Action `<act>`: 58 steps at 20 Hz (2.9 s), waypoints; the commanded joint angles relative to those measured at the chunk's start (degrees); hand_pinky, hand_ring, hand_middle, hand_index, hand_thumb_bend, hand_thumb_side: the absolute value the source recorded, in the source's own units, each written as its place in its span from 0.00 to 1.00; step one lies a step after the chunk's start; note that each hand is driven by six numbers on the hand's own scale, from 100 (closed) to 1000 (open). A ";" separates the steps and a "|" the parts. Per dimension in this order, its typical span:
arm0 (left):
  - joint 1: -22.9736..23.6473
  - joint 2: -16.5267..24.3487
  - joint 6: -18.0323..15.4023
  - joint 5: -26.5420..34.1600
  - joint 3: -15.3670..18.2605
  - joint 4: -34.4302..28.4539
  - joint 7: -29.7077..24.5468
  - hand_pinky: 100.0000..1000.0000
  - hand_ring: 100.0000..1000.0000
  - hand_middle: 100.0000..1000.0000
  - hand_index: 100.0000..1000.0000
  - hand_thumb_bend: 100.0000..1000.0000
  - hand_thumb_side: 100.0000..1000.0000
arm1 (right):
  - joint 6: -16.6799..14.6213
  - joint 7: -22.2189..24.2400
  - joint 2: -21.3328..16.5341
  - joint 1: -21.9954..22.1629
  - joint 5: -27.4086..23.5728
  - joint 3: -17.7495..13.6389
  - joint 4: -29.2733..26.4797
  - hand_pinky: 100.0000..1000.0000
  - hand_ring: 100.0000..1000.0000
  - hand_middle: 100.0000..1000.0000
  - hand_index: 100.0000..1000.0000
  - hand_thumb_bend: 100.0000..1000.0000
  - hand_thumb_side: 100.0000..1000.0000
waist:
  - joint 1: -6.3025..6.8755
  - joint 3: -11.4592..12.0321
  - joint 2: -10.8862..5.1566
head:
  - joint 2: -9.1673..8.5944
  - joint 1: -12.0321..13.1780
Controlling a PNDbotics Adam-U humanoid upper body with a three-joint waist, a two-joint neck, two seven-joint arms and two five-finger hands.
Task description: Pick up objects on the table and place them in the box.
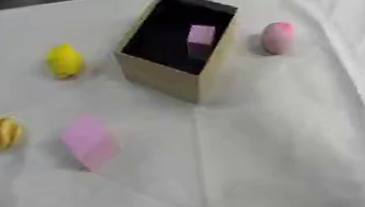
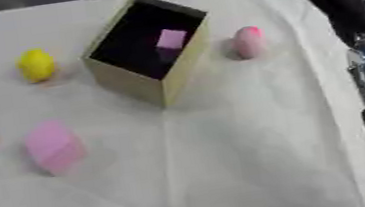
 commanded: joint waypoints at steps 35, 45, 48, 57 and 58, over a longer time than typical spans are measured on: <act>1.08 5.23 0.08 -0.06 -0.14 1.29 -0.52 0.70 0.67 0.62 0.78 0.34 0.60 | -36.22 27.63 -12.45 -34.09 24.58 21.41 65.35 0.87 0.95 0.75 0.85 0.23 0.38 | -1.27 -1.55 -2.13 | 0.66 2.22; 0.64 4.94 0.02 0.17 -0.38 1.17 -0.81 0.70 0.67 0.62 0.77 0.34 0.60 | -26.27 29.12 -12.08 -31.72 18.57 26.64 56.42 0.87 0.95 0.73 0.83 0.25 0.30 | -1.20 -0.89 -1.89 | 0.32 1.98; 0.56 4.89 0.01 0.24 -0.41 1.13 -0.88 0.70 0.67 0.62 0.77 0.34 0.60 | -23.71 29.47 -11.97 -31.34 16.99 27.64 54.47 0.87 0.95 0.72 0.83 0.25 0.30 | -1.21 -0.69 -1.81 | 0.28 1.93; 0.24 4.61 -0.07 0.51 -0.53 1.06 -1.03 0.70 0.67 0.62 0.77 0.34 0.60 | -21.75 27.89 -9.37 -31.60 22.17 27.77 57.52 0.86 0.94 0.72 0.83 0.31 0.27 | -0.87 -0.06 -1.42 | 0.07 1.71; 0.26 4.64 -0.07 0.52 -0.48 1.10 -1.00 0.70 0.67 0.62 0.77 0.33 0.60 | -22.16 27.41 -9.17 -31.56 23.14 27.38 58.28 0.86 0.94 0.72 0.84 0.32 0.27 | -0.77 0.04 -1.37 | 0.06 1.72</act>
